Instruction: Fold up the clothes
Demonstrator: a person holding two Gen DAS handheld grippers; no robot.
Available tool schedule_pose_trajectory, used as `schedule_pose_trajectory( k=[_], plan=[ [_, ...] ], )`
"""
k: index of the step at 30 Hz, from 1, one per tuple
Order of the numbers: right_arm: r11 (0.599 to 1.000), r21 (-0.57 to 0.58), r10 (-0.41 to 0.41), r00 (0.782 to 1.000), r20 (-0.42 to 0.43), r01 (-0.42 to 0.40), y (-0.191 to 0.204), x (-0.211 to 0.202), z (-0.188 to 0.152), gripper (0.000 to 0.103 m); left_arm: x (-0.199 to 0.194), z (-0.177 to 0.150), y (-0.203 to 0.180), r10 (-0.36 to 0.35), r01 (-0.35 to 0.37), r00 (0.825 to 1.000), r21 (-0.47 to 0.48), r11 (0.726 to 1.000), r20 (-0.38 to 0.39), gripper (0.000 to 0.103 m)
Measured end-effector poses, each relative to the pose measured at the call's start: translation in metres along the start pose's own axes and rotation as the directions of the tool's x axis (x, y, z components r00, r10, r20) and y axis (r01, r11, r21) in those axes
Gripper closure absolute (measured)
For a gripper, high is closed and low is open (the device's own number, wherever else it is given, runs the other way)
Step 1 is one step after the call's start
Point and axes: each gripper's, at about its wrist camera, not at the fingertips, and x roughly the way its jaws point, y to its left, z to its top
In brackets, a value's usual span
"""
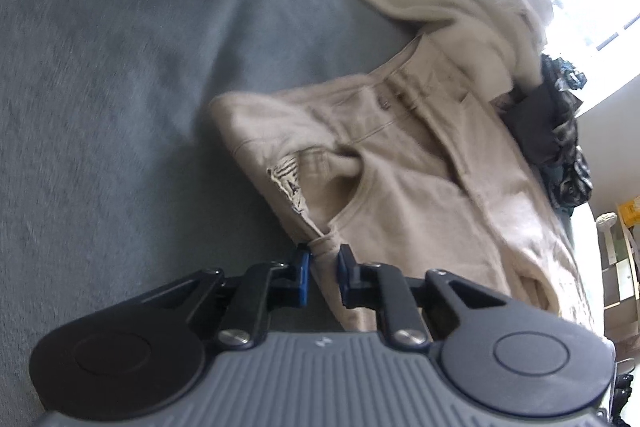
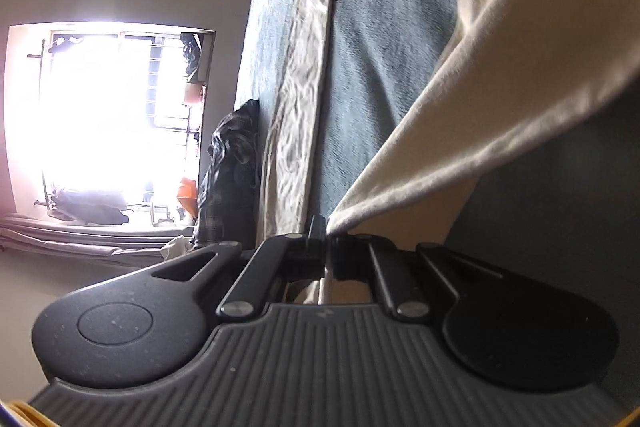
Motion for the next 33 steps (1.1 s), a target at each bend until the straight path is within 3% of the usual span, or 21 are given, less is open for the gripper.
schedule_pose_trajectory(
  k=[7, 13, 24, 33],
  plan=[
    [0.995, -0.076, 0.062, 0.998, 0.028, -0.06, 0.036, 0.021, 0.023, 0.102, -0.037, 0.009, -0.024, -0.045, 0.04, 0.993, 0.05, 0.998, 0.108, 0.088],
    [0.994, -0.087, 0.07, 0.997, 0.037, -0.067, 0.062, 0.053, 0.046, 0.102, -0.03, 0.035, -0.069, -0.049, 0.039, 0.988, 0.069, 0.997, 0.147, 0.088],
    [0.997, -0.06, -0.034, 0.998, 0.049, 0.037, 0.132, 0.125, 0.099, 0.102, 0.019, 0.099, -0.164, 0.013, -0.025, 0.994, 0.108, 0.994, 0.111, 0.088],
    [0.995, -0.063, -0.073, 0.997, 0.026, 0.075, 0.184, 0.213, 0.149, 0.102, 0.084, 0.141, -0.23, 0.083, -0.094, 0.992, 0.115, 0.989, 0.095, 0.088]
  ],
)
